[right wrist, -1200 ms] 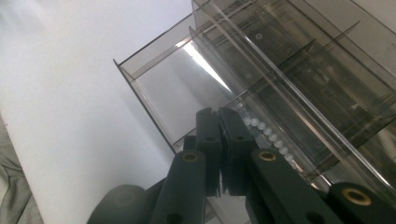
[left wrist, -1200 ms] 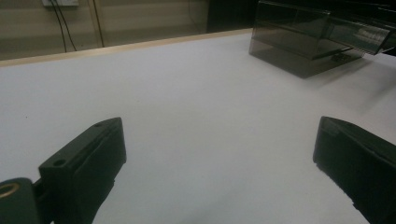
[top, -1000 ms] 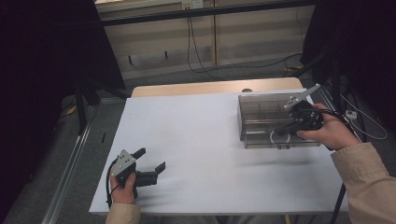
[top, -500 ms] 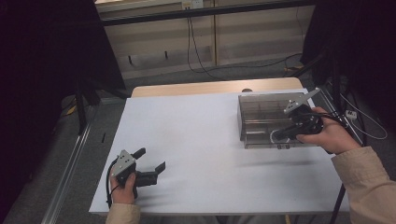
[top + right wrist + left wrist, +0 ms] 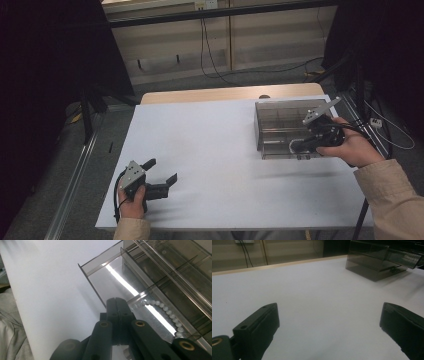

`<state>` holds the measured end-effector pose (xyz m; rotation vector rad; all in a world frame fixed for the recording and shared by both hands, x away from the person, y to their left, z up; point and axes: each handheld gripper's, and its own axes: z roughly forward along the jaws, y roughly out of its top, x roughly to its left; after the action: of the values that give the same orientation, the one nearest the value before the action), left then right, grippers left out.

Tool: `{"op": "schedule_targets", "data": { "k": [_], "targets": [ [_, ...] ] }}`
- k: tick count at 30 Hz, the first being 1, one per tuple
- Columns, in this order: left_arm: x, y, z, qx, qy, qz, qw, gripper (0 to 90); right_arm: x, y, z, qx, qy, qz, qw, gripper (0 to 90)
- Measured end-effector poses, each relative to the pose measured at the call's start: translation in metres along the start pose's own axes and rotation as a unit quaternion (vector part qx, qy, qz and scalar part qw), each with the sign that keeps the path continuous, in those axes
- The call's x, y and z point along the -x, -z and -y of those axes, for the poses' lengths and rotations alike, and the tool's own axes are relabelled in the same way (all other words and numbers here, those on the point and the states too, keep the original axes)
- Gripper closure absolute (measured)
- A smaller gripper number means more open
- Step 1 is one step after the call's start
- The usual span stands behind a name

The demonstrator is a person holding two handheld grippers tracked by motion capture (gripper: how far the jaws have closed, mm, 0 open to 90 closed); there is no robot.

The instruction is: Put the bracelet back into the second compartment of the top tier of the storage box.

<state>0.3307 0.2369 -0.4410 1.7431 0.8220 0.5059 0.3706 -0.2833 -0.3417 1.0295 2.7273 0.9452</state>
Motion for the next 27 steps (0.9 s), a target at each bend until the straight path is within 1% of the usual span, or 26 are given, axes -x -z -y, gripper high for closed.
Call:
{"op": "schedule_targets", "data": {
  "k": [7, 10, 16, 18, 19, 23, 27],
  "targets": [
    [-0.0004, -0.0003, 0.0000, -0.001, -0.004, 0.000, 1.0000, 2.7, -0.0023, -0.0011, 0.0006, -0.001, 0.004, -0.002, 1.0000, 90.0],
    [-0.0001, -0.0002, 0.0001, -0.001, -0.001, 0.000, 1.0000, 2.7, -0.0027, -0.0023, 0.0013, -0.002, 0.007, -0.002, 1.0000, 90.0],
    [-0.0003, -0.0001, 0.0001, -0.001, -0.002, 0.000, 1.0000, 2.7, -0.0035, -0.0054, 0.0035, -0.006, 0.004, -0.005, 1.0000, 90.0],
    [0.0000, 0.0000, 0.0001, -0.001, 0.000, 0.000, 1.0000, 2.7, -0.0044, -0.0061, 0.0040, -0.008, 0.006, -0.006, 0.9999, 90.0],
    [-0.0004, 0.0000, 0.0000, -0.001, -0.003, 0.000, 1.0000, 2.7, -0.0046, -0.0063, 0.0043, -0.008, 0.007, -0.006, 0.9999, 90.0],
    [-0.0002, 0.0002, 0.0000, -0.001, -0.003, 0.000, 1.0000, 2.7, -0.0052, -0.0070, 0.0056, -0.008, 0.007, -0.006, 0.9999, 90.0],
    [0.0001, 0.0003, 0.0001, 0.000, 0.003, -0.001, 1.0000, 2.7, -0.0052, -0.0082, 0.0072, -0.009, 0.010, -0.008, 0.9999, 90.0]
  ]
}}
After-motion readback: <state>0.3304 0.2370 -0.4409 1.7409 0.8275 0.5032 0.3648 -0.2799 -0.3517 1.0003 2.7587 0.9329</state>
